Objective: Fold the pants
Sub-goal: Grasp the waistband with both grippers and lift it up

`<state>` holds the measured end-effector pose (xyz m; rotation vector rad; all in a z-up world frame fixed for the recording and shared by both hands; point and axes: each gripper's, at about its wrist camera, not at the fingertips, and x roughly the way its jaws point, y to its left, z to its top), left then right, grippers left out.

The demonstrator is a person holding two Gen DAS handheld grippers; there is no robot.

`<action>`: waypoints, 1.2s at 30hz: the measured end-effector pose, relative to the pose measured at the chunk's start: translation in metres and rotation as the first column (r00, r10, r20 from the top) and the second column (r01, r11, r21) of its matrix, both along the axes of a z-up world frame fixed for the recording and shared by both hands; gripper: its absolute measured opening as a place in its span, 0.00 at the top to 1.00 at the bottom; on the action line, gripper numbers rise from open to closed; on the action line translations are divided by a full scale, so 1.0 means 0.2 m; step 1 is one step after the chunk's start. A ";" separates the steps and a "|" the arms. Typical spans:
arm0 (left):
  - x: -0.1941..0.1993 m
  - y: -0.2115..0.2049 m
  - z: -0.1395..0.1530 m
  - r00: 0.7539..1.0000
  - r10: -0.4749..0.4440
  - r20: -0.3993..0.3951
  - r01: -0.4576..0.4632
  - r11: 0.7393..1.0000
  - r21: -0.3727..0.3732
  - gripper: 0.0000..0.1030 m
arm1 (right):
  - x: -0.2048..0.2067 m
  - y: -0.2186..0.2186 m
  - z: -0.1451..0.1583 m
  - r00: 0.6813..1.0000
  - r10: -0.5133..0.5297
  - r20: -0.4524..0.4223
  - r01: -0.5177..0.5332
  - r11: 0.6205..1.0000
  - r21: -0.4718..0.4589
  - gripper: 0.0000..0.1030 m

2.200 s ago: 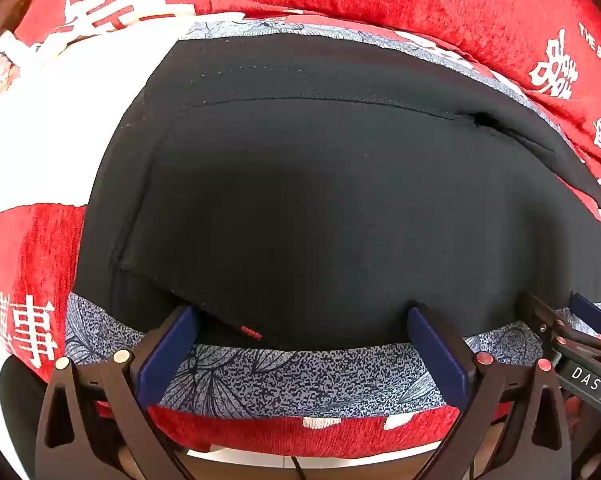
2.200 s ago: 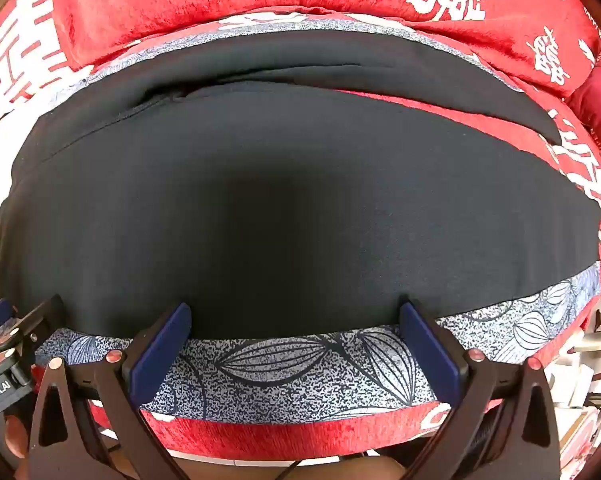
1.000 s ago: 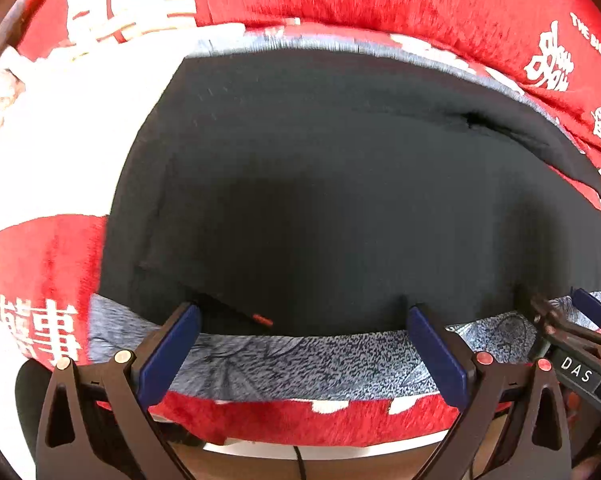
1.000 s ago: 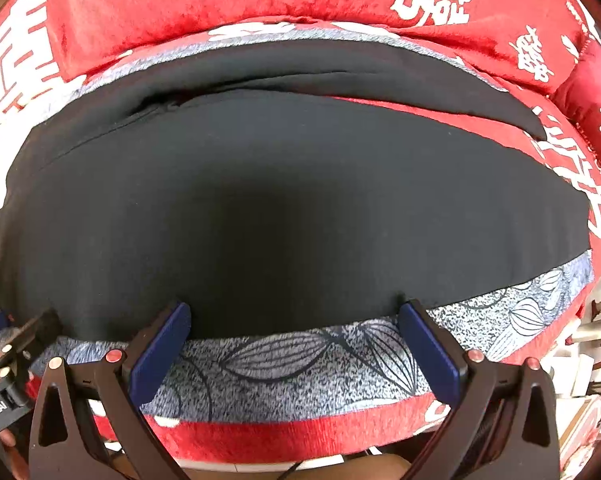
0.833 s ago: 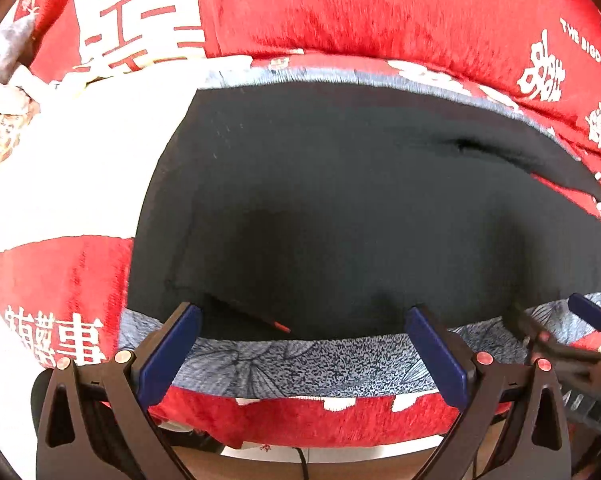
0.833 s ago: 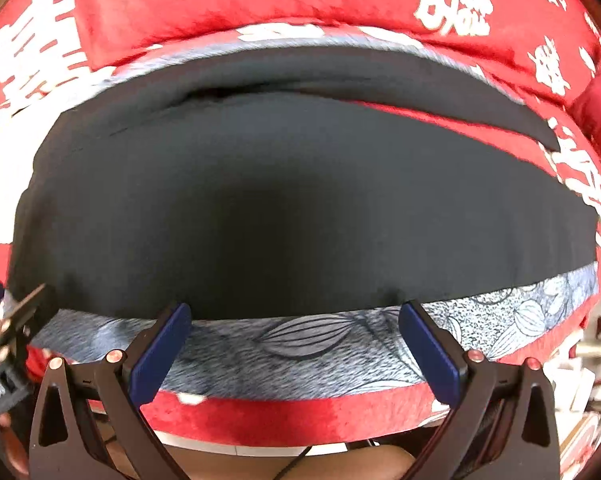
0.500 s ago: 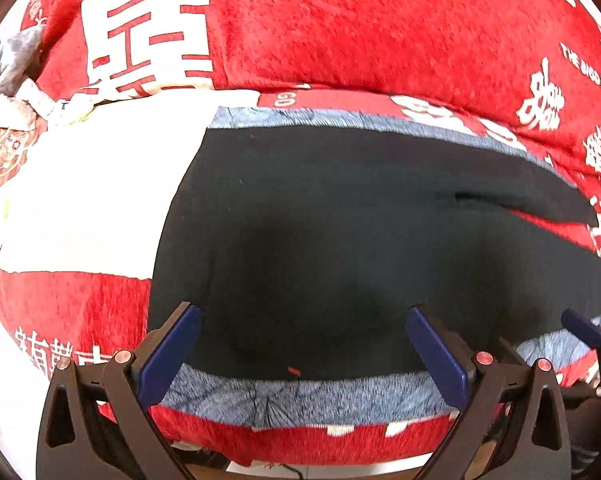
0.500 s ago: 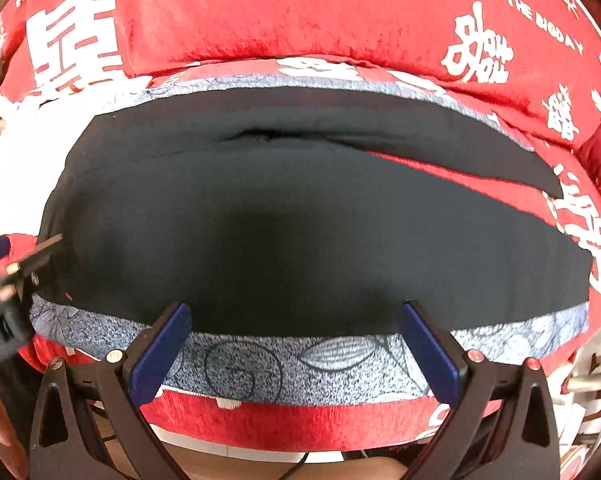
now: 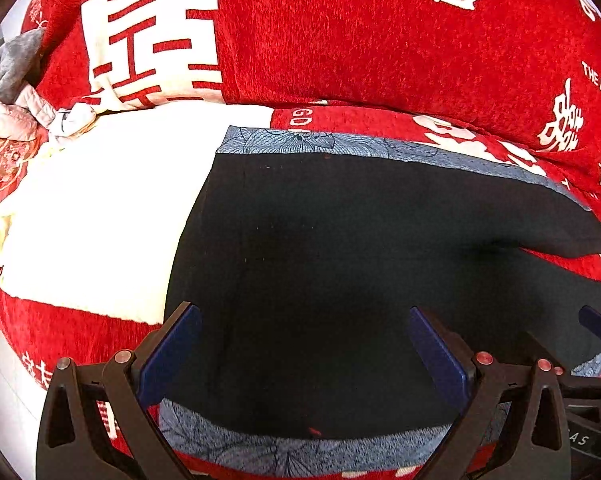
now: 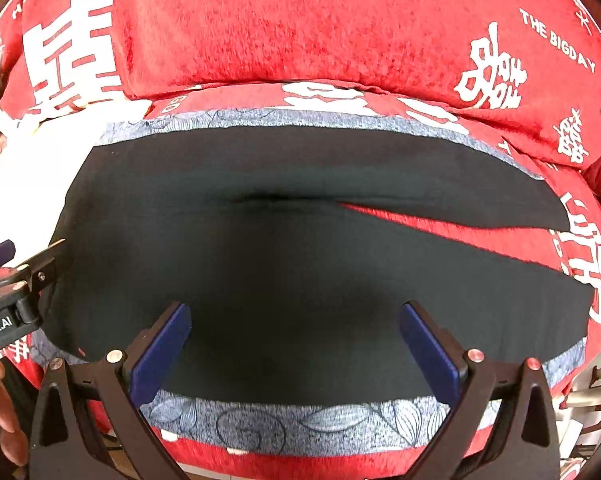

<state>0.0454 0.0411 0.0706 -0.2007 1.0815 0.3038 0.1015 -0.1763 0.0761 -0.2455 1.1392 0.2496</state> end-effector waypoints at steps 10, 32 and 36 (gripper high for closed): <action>0.17 0.02 -0.05 0.999 -0.025 -0.021 0.025 1.000 0.003 0.00 | 0.17 0.07 -0.01 1.000 -0.011 0.010 0.011 1.000 -0.013 0.00; 0.65 0.17 -0.35 0.987 -0.011 -0.159 0.009 1.000 -0.014 0.00 | 0.70 0.26 -0.35 0.995 0.021 -0.097 -0.027 0.998 -0.054 0.00; 0.74 0.20 -0.37 0.987 0.003 -0.164 -0.009 0.999 -0.032 0.00 | 0.79 0.26 -0.39 0.992 0.023 -0.123 -0.026 0.999 -0.027 0.00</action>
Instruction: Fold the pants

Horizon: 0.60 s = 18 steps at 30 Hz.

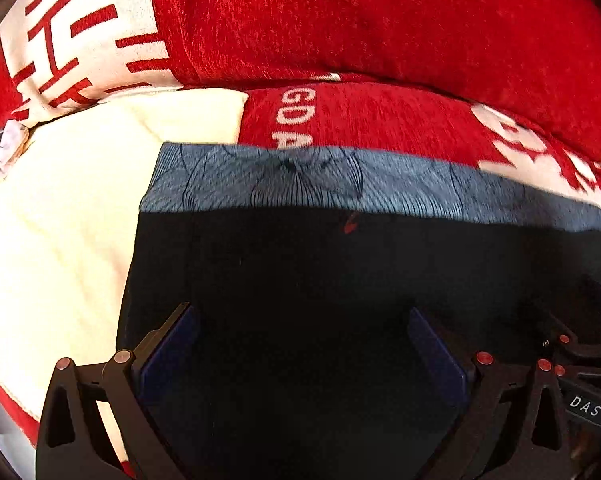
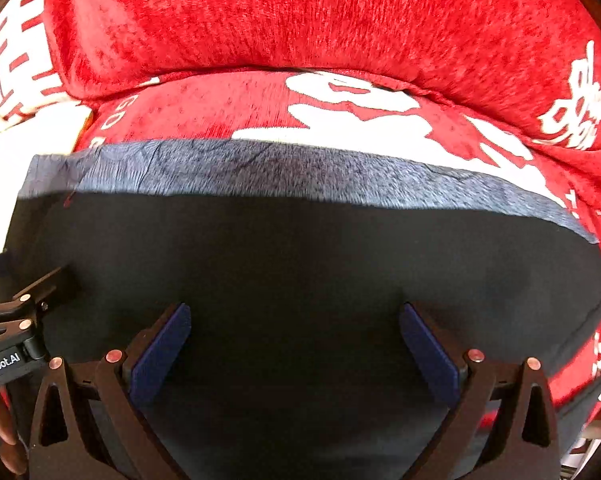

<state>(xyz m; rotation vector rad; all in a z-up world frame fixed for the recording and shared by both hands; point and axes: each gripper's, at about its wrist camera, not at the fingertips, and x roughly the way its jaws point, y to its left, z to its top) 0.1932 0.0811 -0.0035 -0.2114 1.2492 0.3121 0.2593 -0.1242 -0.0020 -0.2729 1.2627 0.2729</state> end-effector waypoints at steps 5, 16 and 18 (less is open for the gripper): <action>0.05 0.03 0.02 1.000 0.008 -0.004 -0.008 1.000 -0.012 0.00 | 0.10 0.02 0.06 0.999 0.035 0.035 -0.035 0.999 0.005 0.00; 0.03 0.08 0.07 1.000 0.005 0.026 -0.004 1.000 -0.020 0.00 | 0.18 0.25 0.13 0.951 0.305 0.048 -0.308 0.949 0.070 0.00; 0.06 0.08 0.08 1.000 -0.008 0.021 0.008 1.000 -0.013 0.00 | 0.18 0.30 0.12 0.935 0.352 0.040 -0.354 0.932 0.070 0.00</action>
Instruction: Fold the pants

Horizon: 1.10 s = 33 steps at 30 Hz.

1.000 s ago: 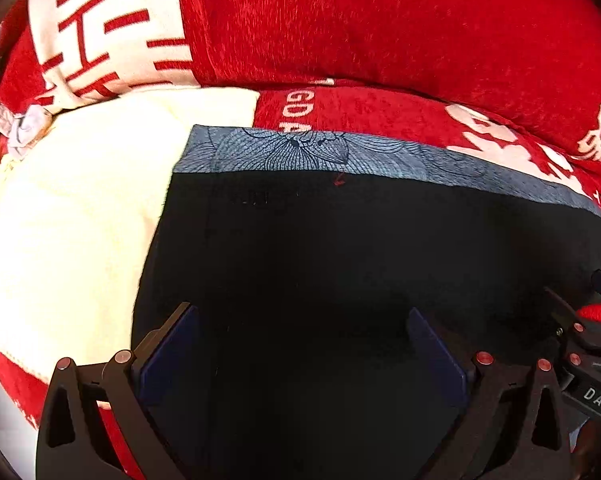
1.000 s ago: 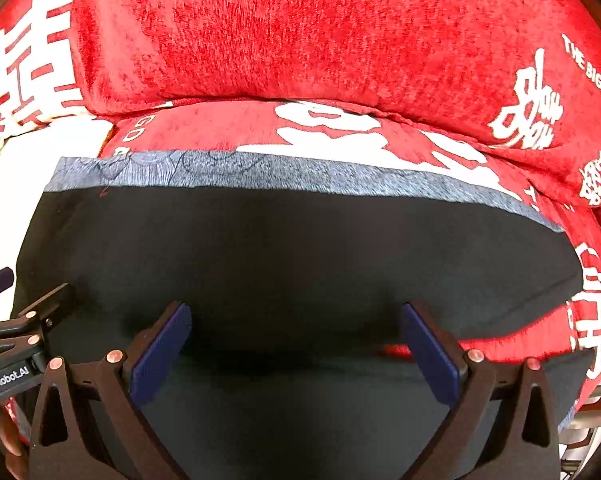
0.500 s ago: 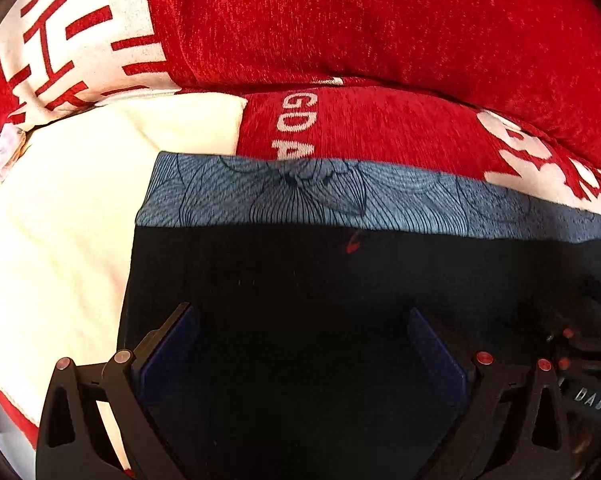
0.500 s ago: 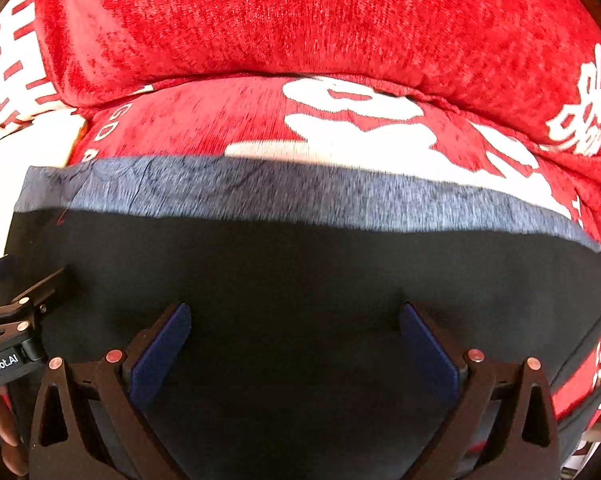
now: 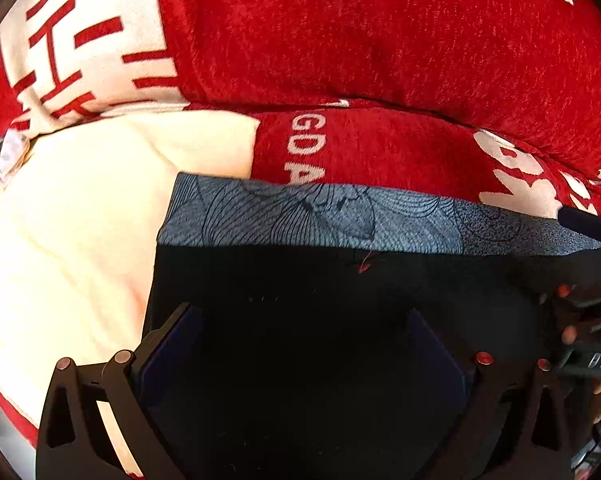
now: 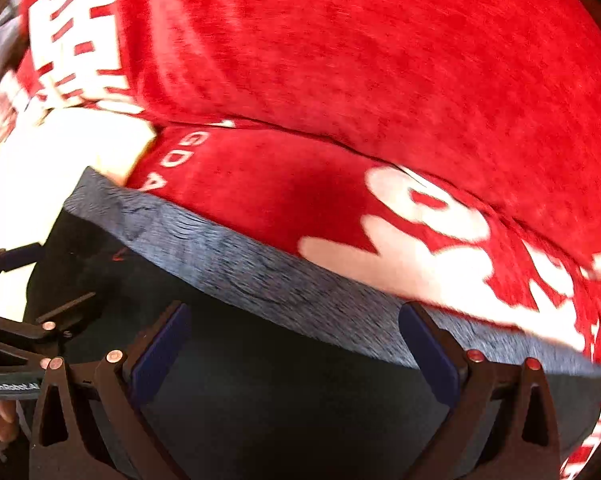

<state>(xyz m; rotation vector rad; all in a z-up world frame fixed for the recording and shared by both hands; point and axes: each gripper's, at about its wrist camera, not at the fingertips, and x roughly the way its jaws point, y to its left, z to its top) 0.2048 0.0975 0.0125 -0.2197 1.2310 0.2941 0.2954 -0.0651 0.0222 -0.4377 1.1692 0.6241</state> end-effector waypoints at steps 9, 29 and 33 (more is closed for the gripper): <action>0.06 0.03 -0.02 0.999 -0.028 -0.028 0.028 1.000 0.012 0.00 | 0.09 0.11 -0.10 0.954 0.291 -0.064 -0.294 0.955 -0.043 0.00; 0.04 0.13 0.02 0.999 0.039 -0.012 -0.040 0.987 -0.157 0.00 | -0.07 0.14 -0.03 0.882 0.468 -0.044 -0.467 0.883 0.042 0.89; 0.05 0.19 0.04 0.993 0.116 -0.012 -0.114 0.951 -0.287 0.00 | -0.16 0.09 0.06 0.886 0.462 0.044 -0.464 0.885 0.047 0.90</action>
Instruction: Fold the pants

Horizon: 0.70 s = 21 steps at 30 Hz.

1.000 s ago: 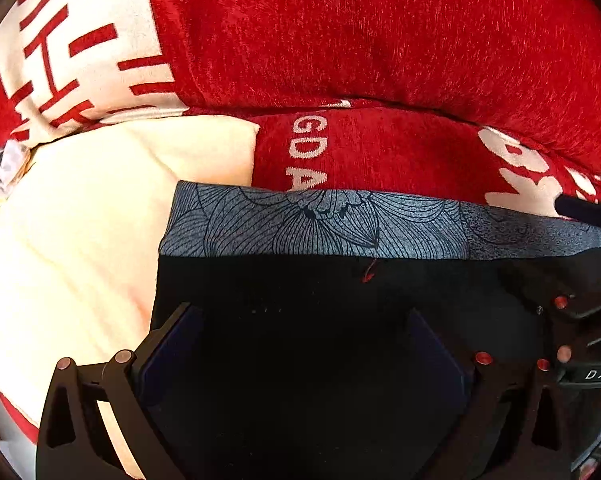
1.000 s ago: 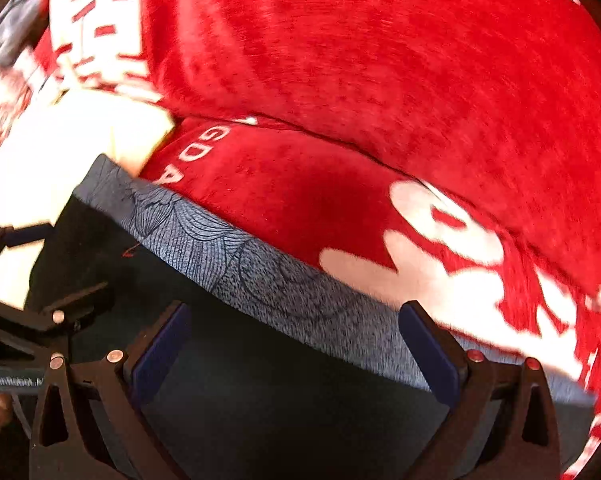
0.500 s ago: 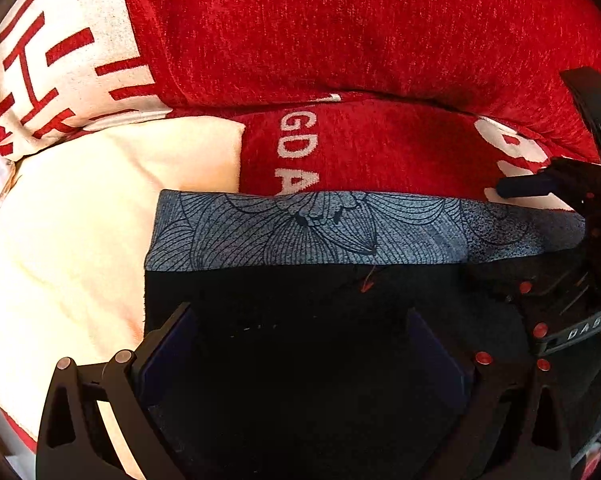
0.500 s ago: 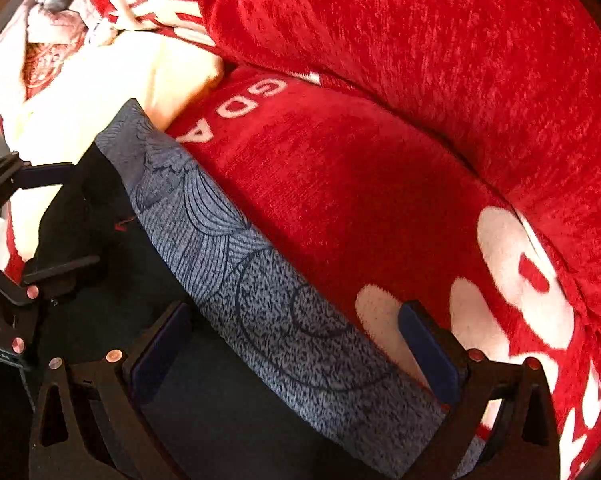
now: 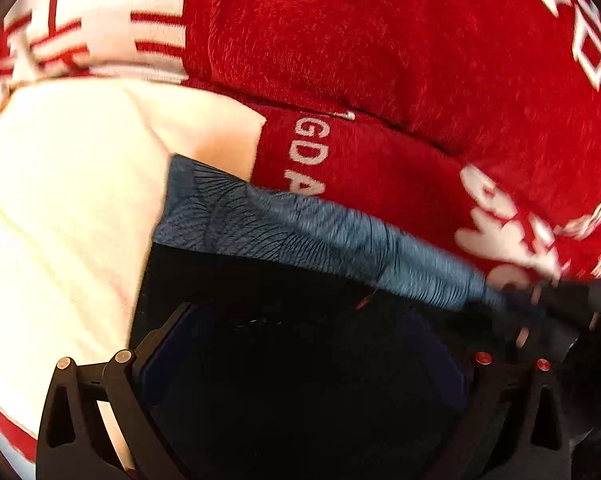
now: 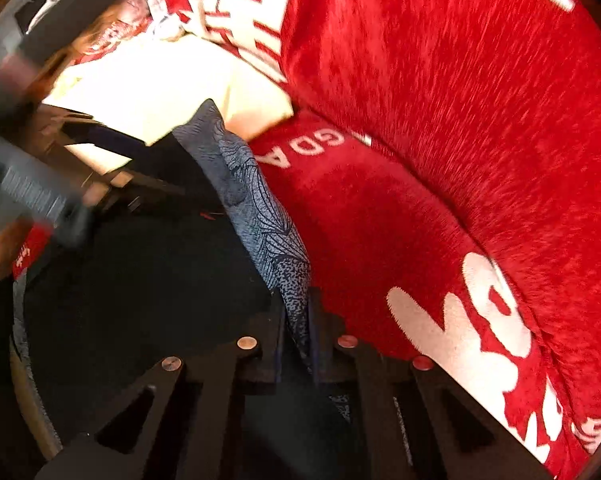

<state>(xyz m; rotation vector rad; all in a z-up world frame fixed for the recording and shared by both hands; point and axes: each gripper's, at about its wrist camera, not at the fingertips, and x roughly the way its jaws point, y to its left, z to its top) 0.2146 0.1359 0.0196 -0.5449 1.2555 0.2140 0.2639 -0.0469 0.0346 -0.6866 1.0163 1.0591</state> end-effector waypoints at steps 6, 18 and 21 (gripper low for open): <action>0.10 -0.01 0.02 0.994 0.104 -0.028 -0.107 0.987 -0.123 0.00 | -0.25 -0.02 0.08 0.988 0.017 0.156 -0.017 1.000 0.002 0.91; 0.01 -0.10 -0.01 0.986 0.151 -0.067 -0.155 0.986 -0.058 0.85 | -0.42 -0.04 0.11 0.962 -0.011 0.274 0.011 1.000 0.004 0.92; -0.14 -0.12 0.10 0.989 0.145 0.004 -0.145 0.986 -0.078 0.85 | -0.49 -0.09 0.19 0.956 -0.039 0.291 0.029 0.999 0.038 0.93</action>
